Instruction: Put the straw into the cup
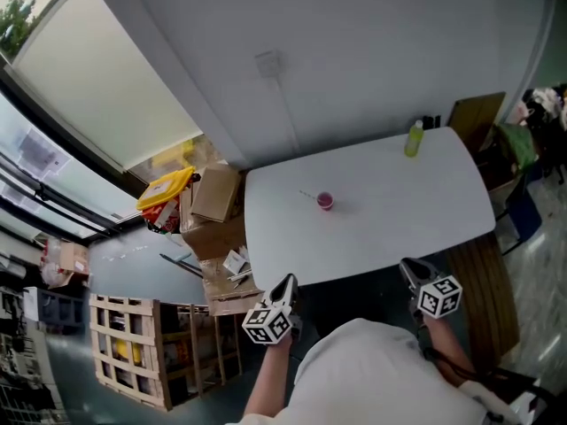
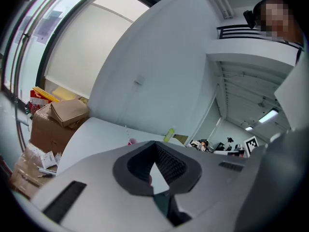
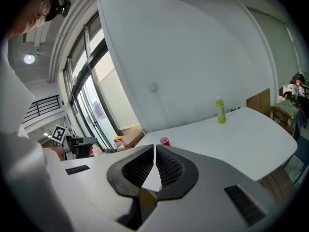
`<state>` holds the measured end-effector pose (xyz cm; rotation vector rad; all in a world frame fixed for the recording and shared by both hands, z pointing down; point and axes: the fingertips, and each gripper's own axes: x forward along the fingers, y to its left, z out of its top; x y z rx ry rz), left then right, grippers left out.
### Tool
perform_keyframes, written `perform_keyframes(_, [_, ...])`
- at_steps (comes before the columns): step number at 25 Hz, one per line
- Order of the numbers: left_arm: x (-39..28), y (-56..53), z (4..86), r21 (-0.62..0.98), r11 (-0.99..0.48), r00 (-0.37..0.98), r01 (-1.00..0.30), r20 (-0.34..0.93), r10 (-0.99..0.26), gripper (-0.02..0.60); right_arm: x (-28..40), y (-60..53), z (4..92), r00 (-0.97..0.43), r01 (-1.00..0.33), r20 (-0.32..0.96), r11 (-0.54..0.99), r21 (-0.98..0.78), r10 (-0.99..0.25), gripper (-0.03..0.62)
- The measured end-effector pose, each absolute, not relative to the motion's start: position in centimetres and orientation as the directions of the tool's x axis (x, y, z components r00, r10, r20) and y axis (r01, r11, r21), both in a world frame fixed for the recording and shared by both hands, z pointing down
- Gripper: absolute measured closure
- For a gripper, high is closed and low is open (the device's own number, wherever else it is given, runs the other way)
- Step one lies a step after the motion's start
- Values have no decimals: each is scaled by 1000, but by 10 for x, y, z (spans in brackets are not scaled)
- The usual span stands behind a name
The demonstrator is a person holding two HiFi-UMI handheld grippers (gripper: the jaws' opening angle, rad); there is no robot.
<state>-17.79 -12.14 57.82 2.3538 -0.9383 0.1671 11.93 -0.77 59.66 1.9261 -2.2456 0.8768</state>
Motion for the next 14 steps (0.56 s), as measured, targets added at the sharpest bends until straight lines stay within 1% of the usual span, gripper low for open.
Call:
perform_keyframes(9, [-171, -112, 580, 483, -565, 736, -669, 328, -592, 580, 122, -12, 592, -244, -927, 393, 94, -362, -887, 552])
perform_keyframes(14, [-174, -112, 577, 477, -573, 741, -666, 332, -584, 580, 111, -16, 594, -264, -922, 393, 111, -371, -881, 553])
